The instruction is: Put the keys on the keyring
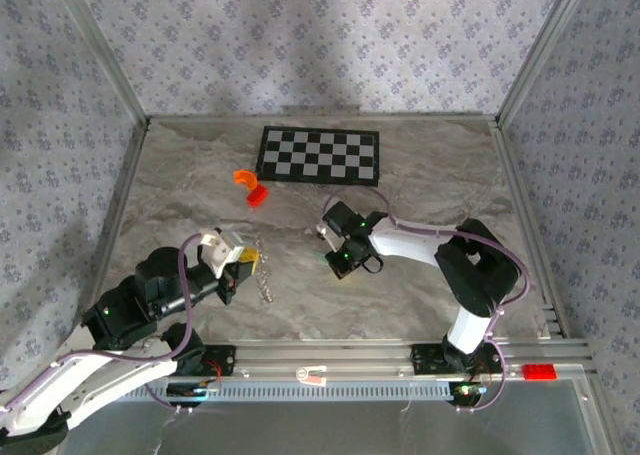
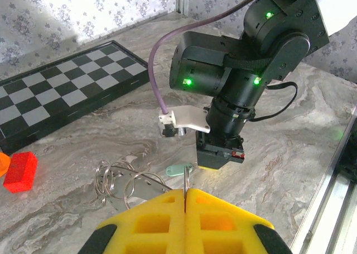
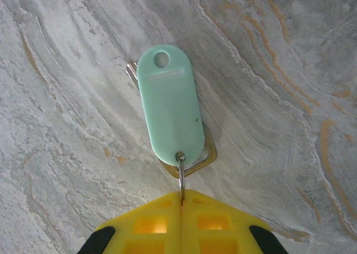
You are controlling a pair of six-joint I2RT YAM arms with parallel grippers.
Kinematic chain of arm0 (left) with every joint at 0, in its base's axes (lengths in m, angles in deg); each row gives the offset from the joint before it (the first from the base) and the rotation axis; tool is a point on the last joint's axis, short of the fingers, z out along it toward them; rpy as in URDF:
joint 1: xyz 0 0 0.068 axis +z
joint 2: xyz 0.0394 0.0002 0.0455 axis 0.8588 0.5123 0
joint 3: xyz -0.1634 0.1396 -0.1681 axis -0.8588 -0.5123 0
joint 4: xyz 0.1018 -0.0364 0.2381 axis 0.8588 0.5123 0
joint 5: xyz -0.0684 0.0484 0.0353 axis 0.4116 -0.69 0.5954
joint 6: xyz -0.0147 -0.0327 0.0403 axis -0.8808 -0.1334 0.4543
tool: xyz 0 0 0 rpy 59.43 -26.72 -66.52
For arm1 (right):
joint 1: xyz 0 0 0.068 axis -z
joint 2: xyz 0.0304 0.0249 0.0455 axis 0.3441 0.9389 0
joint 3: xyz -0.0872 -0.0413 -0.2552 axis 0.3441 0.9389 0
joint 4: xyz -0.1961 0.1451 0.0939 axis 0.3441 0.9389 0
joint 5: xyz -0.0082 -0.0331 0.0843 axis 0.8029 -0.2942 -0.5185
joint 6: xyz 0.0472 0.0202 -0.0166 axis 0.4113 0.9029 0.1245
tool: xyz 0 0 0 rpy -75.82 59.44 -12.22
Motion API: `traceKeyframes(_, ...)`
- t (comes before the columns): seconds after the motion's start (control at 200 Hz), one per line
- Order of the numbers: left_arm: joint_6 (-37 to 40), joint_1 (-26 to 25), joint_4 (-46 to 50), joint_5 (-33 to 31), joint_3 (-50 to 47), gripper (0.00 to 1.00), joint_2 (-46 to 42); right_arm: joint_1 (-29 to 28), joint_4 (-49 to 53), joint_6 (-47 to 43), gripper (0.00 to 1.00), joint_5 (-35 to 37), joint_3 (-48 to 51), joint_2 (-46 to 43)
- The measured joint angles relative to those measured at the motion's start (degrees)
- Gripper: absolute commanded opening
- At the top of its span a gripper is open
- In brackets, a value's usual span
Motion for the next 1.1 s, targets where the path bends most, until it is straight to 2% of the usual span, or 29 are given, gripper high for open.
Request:
traceKeyframes(0.23, 0.0, 0.0, 0.0, 0.0, 0.0, 0.0, 0.0, 0.0, -0.9, 0.61, 0.29, 0.02, 1.33, -2.54)
traceKeyframes(0.395, -0.02, 0.0, 0.0, 0.2, 0.0, 0.0, 0.0, 0.0, -0.85, 1.51, 0.4, 0.22, 1.86, -6.12)
traceKeyframes(0.705, -0.44, 0.0, 0.0, 0.2, 0.0, 0.0, 0.0, 0.87, 1.42, 1.57, 0.44, 0.2, 1.36, -8.2)
traceKeyframes(1.099, -0.44, 0.0, -0.02, 0.22, -0.48, 0.0, -0.11, 1.99, 3.08, -0.52, 0.4, -1.38, -1.07, -3.65)
